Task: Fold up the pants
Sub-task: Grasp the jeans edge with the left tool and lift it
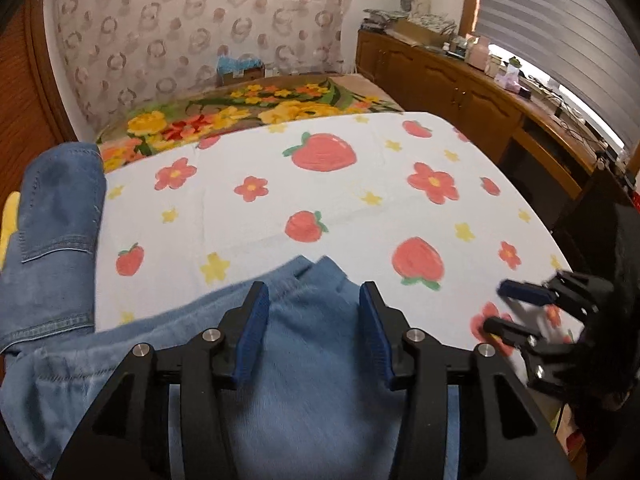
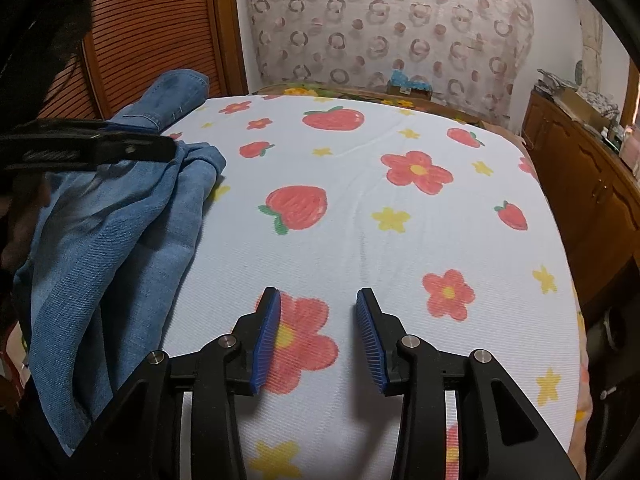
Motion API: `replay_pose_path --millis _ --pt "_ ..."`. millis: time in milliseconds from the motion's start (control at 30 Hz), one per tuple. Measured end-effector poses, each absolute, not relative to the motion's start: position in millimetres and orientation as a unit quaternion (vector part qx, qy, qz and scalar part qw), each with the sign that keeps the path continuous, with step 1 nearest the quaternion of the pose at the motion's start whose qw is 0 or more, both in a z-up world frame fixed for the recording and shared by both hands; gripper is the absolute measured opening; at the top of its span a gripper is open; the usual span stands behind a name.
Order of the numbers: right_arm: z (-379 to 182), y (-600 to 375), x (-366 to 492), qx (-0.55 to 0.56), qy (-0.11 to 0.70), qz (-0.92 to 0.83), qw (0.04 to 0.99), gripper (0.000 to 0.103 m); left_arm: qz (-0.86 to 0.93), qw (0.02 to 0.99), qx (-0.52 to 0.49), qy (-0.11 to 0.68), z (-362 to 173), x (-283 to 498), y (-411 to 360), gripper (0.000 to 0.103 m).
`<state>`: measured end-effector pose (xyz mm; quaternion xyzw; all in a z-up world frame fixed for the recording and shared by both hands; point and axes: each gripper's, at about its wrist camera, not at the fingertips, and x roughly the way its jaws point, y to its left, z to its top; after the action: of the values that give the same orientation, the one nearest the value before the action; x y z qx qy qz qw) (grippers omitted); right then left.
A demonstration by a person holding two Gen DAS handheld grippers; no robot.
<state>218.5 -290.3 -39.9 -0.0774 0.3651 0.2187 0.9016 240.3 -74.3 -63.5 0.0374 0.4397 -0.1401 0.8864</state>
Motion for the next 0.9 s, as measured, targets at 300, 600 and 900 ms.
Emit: replay_pose_path --millis 300,600,900 --pt "-41.2 -291.0 219.1 -0.068 0.365 0.223 0.901 0.041 -0.138 0.885 0.070 0.439 -80.7 238.0 -78.8 0.012" --pt "-41.9 -289.7 220.8 -0.069 0.365 0.222 0.902 0.041 -0.149 0.916 0.036 0.370 -37.6 177.3 -43.4 0.008" --pt "-42.6 -288.3 221.3 -0.073 0.366 0.220 0.901 0.042 -0.138 0.936 0.014 0.325 -9.1 126.1 -1.6 0.006"
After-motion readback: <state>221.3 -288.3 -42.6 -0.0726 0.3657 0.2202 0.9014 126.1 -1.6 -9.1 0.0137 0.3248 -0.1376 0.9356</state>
